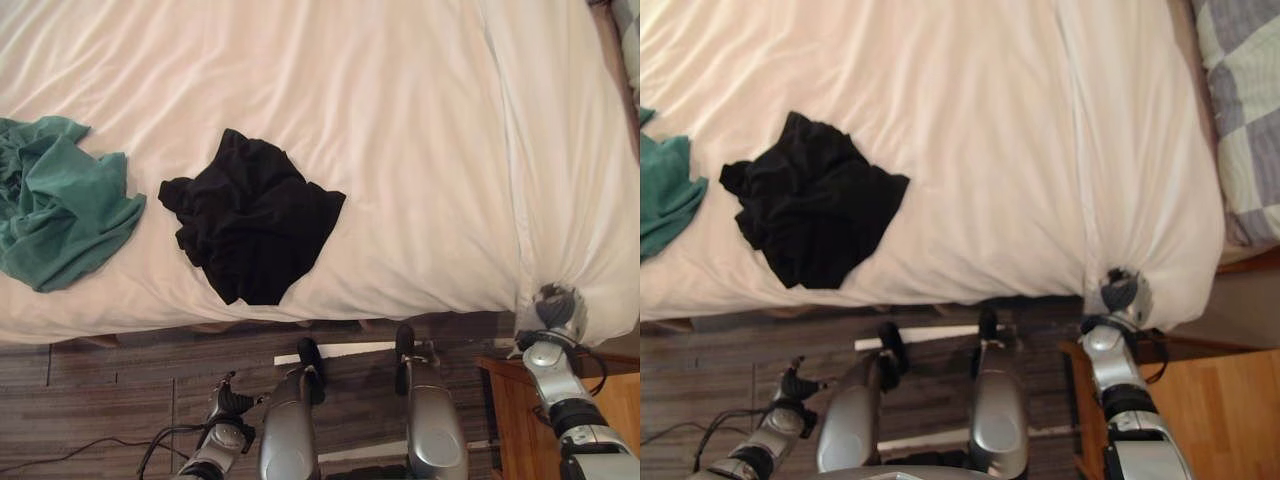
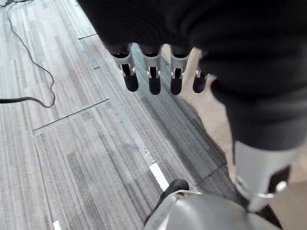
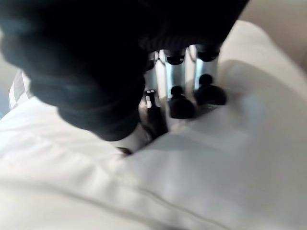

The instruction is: Tidy up the quilt and then pick up the clothes from the bed and put them into the laundry hamper.

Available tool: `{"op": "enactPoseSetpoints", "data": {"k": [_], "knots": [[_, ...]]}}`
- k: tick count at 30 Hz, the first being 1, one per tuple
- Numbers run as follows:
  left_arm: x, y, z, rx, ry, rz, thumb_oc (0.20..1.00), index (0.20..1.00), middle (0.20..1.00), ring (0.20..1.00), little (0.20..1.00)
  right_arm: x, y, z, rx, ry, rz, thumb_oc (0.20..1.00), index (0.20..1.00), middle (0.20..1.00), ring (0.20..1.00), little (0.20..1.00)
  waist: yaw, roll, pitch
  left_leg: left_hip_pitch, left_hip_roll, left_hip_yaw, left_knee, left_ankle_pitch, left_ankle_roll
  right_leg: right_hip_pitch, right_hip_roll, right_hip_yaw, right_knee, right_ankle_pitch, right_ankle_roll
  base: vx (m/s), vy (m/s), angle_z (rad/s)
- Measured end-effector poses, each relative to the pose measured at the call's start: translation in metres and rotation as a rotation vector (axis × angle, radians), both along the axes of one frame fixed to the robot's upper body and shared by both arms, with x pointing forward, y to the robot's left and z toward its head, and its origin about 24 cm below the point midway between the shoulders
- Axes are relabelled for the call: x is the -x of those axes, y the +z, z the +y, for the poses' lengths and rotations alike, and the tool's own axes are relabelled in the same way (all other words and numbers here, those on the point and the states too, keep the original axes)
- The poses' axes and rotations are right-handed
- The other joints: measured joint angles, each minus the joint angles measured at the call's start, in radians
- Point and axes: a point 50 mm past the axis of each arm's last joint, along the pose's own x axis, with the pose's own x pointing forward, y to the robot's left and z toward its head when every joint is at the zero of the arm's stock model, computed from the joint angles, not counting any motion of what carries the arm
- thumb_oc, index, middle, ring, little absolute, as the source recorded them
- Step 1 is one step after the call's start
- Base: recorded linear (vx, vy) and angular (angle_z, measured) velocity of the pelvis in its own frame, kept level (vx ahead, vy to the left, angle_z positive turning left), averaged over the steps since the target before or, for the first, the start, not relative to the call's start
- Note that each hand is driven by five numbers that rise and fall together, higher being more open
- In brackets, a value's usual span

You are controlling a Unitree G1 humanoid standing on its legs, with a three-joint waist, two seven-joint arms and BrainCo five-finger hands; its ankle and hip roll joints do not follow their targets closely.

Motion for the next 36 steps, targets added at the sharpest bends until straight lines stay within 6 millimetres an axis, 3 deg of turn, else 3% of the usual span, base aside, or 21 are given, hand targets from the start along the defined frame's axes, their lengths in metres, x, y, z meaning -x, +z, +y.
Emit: {"op": "enactPoseSetpoints", "data": {"k": [1,2,4,5,6,10,12,13,15,17,18,21,23,27,29,31,32,33,34,35,36], "knots": [[0.000,0.000,-0.001,0.000,0.002,0.000,1.000,1.000,1.000,1.000,1.000,0.008,-0.009,-0.002,-0.027,-0.010,0.046,0.200,0.200,0.200,0.200,0.200,0.001,0.000,0.000,0.012,-0.002,-0.002,-0.009,0.001,-0.001,0.019,0.001,-0.005,-0.017,0.002,0.002,0.10,0.112,0.17],[0.001,-0.003,-0.007,0.016,0.004,0.006,1.000,1.000,1.000,1.000,1.000,0.037,-0.045,0.004,-0.115,-0.006,0.246,0.200,0.200,0.200,0.200,0.200,0.002,0.001,-0.001,0.059,-0.016,-0.012,-0.047,0.015,0.008,0.077,-0.005,-0.023,-0.059,0.016,0.020,0.11,0.114,0.24],[0.004,-0.006,-0.015,0.038,-0.001,0.021,1.000,1.000,1.000,1.000,1.000,0.093,-0.091,0.022,-0.256,-0.015,0.503,0.200,0.200,0.200,0.200,0.200,0.004,0.005,-0.012,0.142,-0.046,-0.024,-0.134,0.030,0.009,0.180,-0.019,-0.058,-0.141,0.037,0.031,0.10,0.114,0.34],[0.009,-0.010,-0.020,0.051,-0.002,0.036,1.000,1.000,1.000,1.000,1.000,0.122,-0.107,0.031,-0.314,-0.018,0.605,0.266,0.266,0.266,0.266,0.266,0.001,0.019,-0.038,0.163,-0.054,-0.029,-0.174,0.045,0.010,0.197,-0.022,-0.066,-0.175,0.043,0.036,0.08,0.100,0.22],[0.010,-0.011,-0.025,0.064,-0.015,0.039,1.000,1.000,1.000,1.000,1.000,0.148,-0.117,0.037,-0.362,-0.024,0.683,1.000,1.000,1.000,1.000,1.000,0.002,0.036,-0.066,0.174,-0.064,-0.031,-0.205,0.048,0.006,0.211,-0.024,-0.079,-0.194,0.052,0.038,0.08,0.118,0.14],[0.011,-0.012,-0.027,0.077,-0.042,0.062,1.000,1.000,1.000,1.000,1.000,0.182,-0.129,0.043,-0.441,-0.005,0.827,1.000,1.000,1.000,1.000,1.000,0.004,0.035,-0.120,0.249,-0.102,-0.045,-0.300,0.089,0.025,0.264,-0.057,-0.131,-0.211,0.065,0.053,0.00,0.016,0.18],[0.011,-0.011,-0.021,0.071,-0.077,0.080,1.000,1.000,1.000,1.000,1.000,0.164,-0.127,0.052,-0.382,0.185,0.871,1.000,1.000,1.000,1.000,1.000,0.033,0.018,-0.167,0.291,-0.104,-0.080,-0.368,0.127,0.025,0.287,-0.043,-0.232,-0.208,0.065,0.046,0.03,-0.008,0.31],[0.011,-0.011,-0.018,0.064,-0.096,0.090,1.000,1.000,1.000,1.000,1.000,0.161,-0.127,0.056,-0.375,0.232,0.871,1.000,1.000,1.000,1.000,1.000,0.026,0.020,-0.181,0.299,-0.095,-0.104,-0.392,0.140,0.027,0.285,-0.031,-0.236,-0.200,0.052,0.046,0.08,0.004,0.63],[0.018,-0.010,-0.004,0.025,-0.106,0.118,1.000,1.000,1.000,1.000,1.000,0.128,-0.118,0.066,-0.362,0.319,0.773,1.000,1.000,1.000,1.000,1.000,0.047,0.012,-0.225,0.298,-0.078,-0.126,-0.432,0.161,0.024,0.258,0.025,-0.180,-0.191,0.018,0.043,0.06,0.005,0.49],[0.022,-0.013,-0.003,0.014,-0.103,0.155,1.000,1.000,1.000,1.000,1.000,0.101,-0.107,0.066,-0.329,0.367,0.695,1.000,1.000,1.000,1.000,1.000,0.077,0.020,-0.233,0.291,-0.068,-0.157,-0.386,0.171,-0.007,0.307,0.053,-0.188,-0.231,0.000,0.008,0.00,0.029,0.45],[0.019,-0.013,-0.006,0.028,-0.091,0.150,1.000,1.000,1.000,1.000,1.000,0.093,-0.104,0.065,-0.294,0.401,0.691,1.000,1.000,1.000,1.000,1.000,0.081,0.020,-0.231,0.255,-0.066,-0.163,-0.305,0.155,-0.049,0.329,0.048,-0.192,-0.248,-0.005,-0.006,0.00,0.069,0.58],[0.022,-0.015,-0.007,0.040,-0.060,0.157,1.000,1.000,1.000,1.000,1.000,0.081,-0.099,0.061,-0.231,0.444,0.703,1.000,1.000,1.000,1.000,1.000,0.118,0.023,-0.226,0.199,-0.062,-0.107,-0.188,0.106,-0.103,0.328,0.003,-0.200,-0.226,0.026,-0.033,0.05,0.249,0.24],[0.028,-0.019,-0.013,0.048,-0.064,0.175,1.000,1.000,1.000,1.000,1.000,0.081,-0.097,0.055,-0.208,0.446,0.709,1.000,1.000,1.000,1.000,1.000,0.104,0.031,-0.225,0.177,-0.004,-0.063,-0.143,0.068,-0.078,0.353,-0.003,-0.226,-0.271,0.046,-0.032,0.18,0.549,0.04],[0.018,-0.016,-0.023,0.065,-0.084,0.131,1.000,1.000,1.000,1.000,1.000,0.097,-0.102,0.047,-0.193,0.442,0.773,1.000,1.000,1.000,1.000,1.000,0.081,0.035,-0.237,0.245,0.181,-0.167,-0.337,0.099,-0.105,0.333,-0.009,-0.176,-0.278,0.053,-0.010,0.05,0.488,-0.05],[0.016,-0.018,-0.037,0.087,-0.121,0.126,1.000,1.000,1.000,1.000,1.000,0.108,-0.103,0.037,-0.204,0.398,0.786,1.000,1.000,1.000,1.000,1.000,0.076,0.043,-0.242,0.262,0.235,-0.190,-0.360,0.106,-0.114,0.329,-0.028,-0.147,-0.272,0.064,0.014,0.05,0.666,-0.03],[0.018,-0.022,-0.058,0.128,-0.164,0.130,1.000,1.000,1.000,1.000,1.000,0.127,-0.105,0.016,-0.172,0.345,0.867,1.000,1.000,1.000,1.000,1.000,0.074,0.066,-0.259,0.322,0.237,-0.215,-0.365,0.090,-0.108,0.326,-0.071,-0.116,-0.268,0.087,0.077,0.10,0.575,-0.26],[0.017,-0.022,-0.056,0.110,-0.189,0.139,1.000,1.000,1.000,1.000,1.000,0.133,-0.108,0.015,-0.204,0.300,0.867,1.000,1.000,1.000,1.000,1.000,0.080,0.043,-0.267,0.333,0.198,-0.209,-0.355,0.135,-0.210,0.341,-0.125,-0.119,-0.281,0.117,0.119,0.01,0.760,-0.31],[0.013,-0.020,-0.050,0.088,-0.198,0.135,1.000,1.000,1.000,1.000,1.000,0.143,-0.115,0.026,-0.243,0.300,0.887,1.000,1.000,1.000,1.000,1.000,0.072,-0.003,-0.274,0.329,0.142,-0.199,-0.338,0.118,-0.197,0.335,-0.167,-0.115,-0.282,0.138,0.097,-0.06,0.785,-0.44],[0.009,-0.015,-0.034,0.030,-0.217,0.134,1.000,1.000,1.000,1.000,1.000,0.150,-0.123,0.051,-0.318,0.325,0.880,1.000,1.000,1.000,1.000,1.000,0.085,-0.044,-0.277,0.328,0.090,-0.151,-0.290,0.084,-0.178,0.274,-0.216,-0.141,-0.248,0.283,0.025,-0.06,0.438,-0.65],[0.014,-0.016,-0.031,0.015,-0.231,0.151,1.000,1.000,1.000,1.000,1.000,0.142,-0.120,0.052,-0.307,0.303,0.847,1.000,1.000,1.000,1.000,1.000,0.096,-0.033,-0.275,0.331,0.095,-0.107,-0.285,0.083,-0.157,0.249,-0.244,-0.183,-0.231,0.312,0.014,-0.04,0.425,-1.06],[0.020,-0.017,-0.024,-0.009,-0.244,0.172,1.000,1.000,1.000,1.000,1.000,0.143,-0.120,0.052,-0.309,0.302,0.844,1.000,1.000,1.000,1.000,1.000,0.094,-0.043,-0.279,0.344,0.073,-0.061,-0.276,0.065,-0.121,0.228,-0.277,-0.288,-0.223,0.396,-0.015,0.00,0.380,-0.91]]}}
